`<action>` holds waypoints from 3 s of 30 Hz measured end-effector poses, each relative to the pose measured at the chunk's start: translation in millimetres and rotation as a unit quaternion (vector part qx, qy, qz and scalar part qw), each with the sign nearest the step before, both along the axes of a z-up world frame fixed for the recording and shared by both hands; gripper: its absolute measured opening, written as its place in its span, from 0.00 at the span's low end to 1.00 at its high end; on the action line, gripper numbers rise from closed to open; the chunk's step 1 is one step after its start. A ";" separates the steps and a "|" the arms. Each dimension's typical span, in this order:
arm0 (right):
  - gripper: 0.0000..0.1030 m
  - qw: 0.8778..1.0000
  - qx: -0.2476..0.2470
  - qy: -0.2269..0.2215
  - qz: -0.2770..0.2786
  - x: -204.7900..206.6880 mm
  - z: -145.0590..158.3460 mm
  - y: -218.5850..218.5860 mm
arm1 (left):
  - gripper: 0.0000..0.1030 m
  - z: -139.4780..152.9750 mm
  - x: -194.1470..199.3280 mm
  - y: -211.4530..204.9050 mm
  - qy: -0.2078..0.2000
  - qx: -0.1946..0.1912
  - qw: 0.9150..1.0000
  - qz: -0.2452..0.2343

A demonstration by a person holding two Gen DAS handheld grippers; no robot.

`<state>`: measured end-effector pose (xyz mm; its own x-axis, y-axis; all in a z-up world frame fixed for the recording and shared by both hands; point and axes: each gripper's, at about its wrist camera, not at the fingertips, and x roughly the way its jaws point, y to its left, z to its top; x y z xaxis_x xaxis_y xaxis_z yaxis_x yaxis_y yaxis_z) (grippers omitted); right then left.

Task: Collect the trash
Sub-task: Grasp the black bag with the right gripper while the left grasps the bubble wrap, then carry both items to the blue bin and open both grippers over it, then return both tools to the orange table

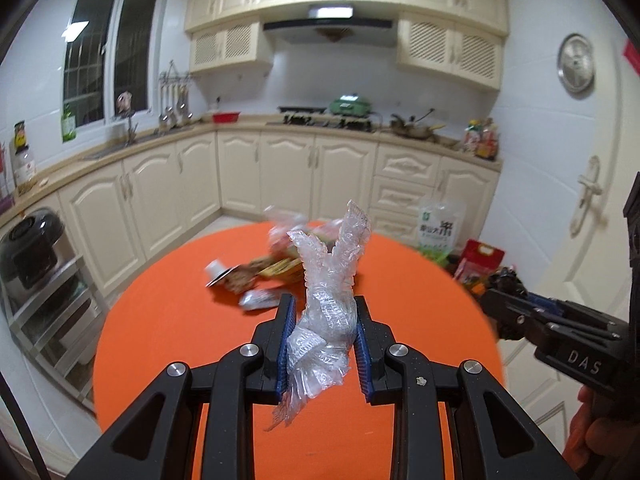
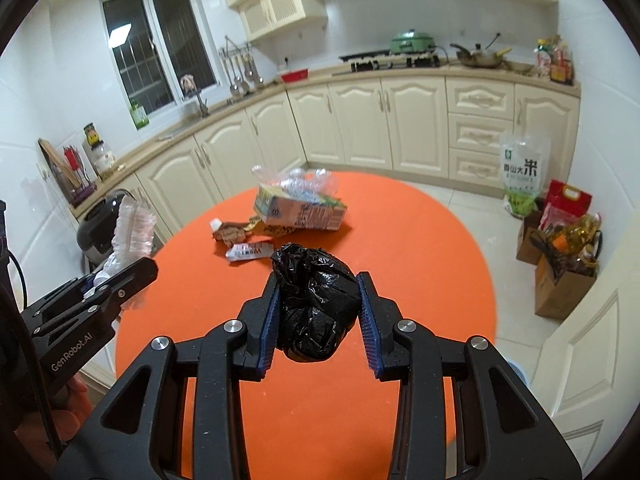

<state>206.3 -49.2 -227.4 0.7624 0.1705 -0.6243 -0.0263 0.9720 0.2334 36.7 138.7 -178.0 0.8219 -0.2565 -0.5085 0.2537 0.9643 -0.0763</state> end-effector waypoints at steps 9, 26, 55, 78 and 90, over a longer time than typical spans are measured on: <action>0.33 0.998 0.003 -0.039 -0.058 -49.0 28.1 -67.6 | 0.23 2.9 -49.8 -47.0 -0.030 -0.008 0.997 -0.075; 0.33 0.974 0.053 0.050 -0.214 -79.0 -58.7 -248.6 | 0.23 -64.2 -10.2 -144.2 0.068 0.020 0.968 -0.239; 0.33 0.916 0.176 0.253 -0.256 -38.7 -303.1 -378.5 | 0.26 -243.3 165.2 -396.0 0.283 0.147 0.914 -0.251; 1.00 0.886 0.175 0.264 -0.339 -59.2 -295.9 -396.5 | 0.87 -241.7 140.4 -389.3 0.259 0.173 0.924 -0.222; 1.00 0.905 0.157 0.204 -0.340 -73.7 -216.7 -366.5 | 0.91 -160.3 93.8 -329.6 0.201 0.124 0.939 -0.250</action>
<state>132.6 -415.8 -444.1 0.4749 -0.0330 -0.8794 0.7026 0.6159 0.3564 130.6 -190.9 -338.3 0.3593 -0.3915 -0.8471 0.6779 0.7334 -0.0514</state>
